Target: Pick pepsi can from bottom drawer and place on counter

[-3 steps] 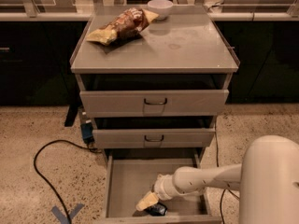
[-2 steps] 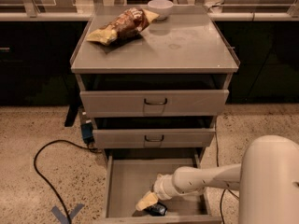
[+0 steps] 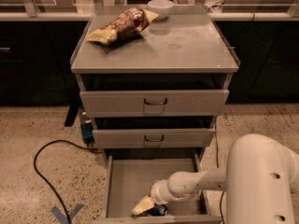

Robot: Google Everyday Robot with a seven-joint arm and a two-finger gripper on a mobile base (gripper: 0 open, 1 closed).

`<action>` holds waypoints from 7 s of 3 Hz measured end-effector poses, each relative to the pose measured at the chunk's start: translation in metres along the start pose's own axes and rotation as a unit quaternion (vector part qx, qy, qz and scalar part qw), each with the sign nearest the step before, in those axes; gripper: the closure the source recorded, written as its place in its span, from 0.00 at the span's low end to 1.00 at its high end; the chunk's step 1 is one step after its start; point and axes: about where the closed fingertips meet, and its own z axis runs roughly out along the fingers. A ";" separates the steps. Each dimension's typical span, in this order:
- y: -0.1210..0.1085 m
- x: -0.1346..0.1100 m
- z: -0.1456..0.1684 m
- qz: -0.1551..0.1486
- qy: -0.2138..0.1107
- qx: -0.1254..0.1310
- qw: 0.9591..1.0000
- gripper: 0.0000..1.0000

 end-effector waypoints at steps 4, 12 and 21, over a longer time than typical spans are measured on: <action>-0.032 0.023 0.045 0.023 0.010 0.083 0.996 0.00; -0.034 0.082 0.063 0.037 0.032 0.210 0.977 0.00; -0.059 0.093 0.092 0.053 0.068 0.230 0.969 0.66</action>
Offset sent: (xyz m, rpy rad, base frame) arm 0.0267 0.0009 -0.0468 -0.0184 -0.0275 -0.2250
